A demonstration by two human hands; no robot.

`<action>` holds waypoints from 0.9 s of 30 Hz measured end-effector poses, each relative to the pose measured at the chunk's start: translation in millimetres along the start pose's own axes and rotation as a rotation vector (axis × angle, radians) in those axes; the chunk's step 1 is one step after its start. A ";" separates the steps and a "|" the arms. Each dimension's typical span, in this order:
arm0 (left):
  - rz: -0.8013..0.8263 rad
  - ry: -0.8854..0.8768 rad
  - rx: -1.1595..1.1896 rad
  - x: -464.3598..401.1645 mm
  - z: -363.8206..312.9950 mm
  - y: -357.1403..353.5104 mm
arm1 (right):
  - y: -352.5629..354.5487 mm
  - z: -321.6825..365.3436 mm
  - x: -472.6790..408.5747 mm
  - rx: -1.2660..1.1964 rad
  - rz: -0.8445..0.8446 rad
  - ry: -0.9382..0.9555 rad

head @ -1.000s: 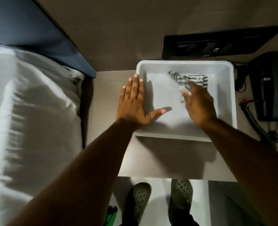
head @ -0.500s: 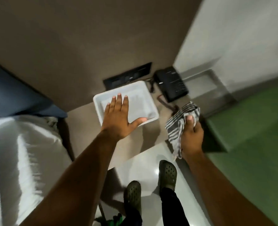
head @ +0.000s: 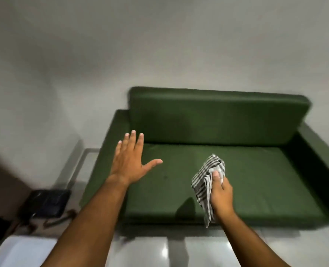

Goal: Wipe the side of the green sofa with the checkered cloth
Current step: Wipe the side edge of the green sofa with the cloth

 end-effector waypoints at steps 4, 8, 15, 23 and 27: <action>0.031 -0.257 -0.002 -75.5 -153.7 -17.8 | 145.2 -10.1 -35.8 -0.118 -0.212 -0.067; 0.094 -0.523 0.010 -116.0 -321.6 -57.3 | 278.8 -40.5 -66.5 -0.244 -0.415 -0.133; 0.328 -0.895 -0.015 -141.8 -583.7 -210.9 | 460.5 -164.0 -125.4 -0.369 -0.710 -0.323; 0.506 -1.118 -0.144 -155.1 -752.8 -470.0 | 543.4 -371.4 -239.2 -0.509 -0.763 -0.466; 0.558 -1.207 -0.274 -172.7 -784.6 -595.4 | 534.4 -462.4 -311.4 -0.630 -0.749 -0.467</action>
Point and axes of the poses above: each hand's wrist, its own x-axis away from the middle knuckle, its own y-axis out of the back of the hand, z = x × y, the point moved 10 cm from there along -x, towards the middle knuckle, and after that the axes turned 11 degrees about -y, right-handed, at the moved point
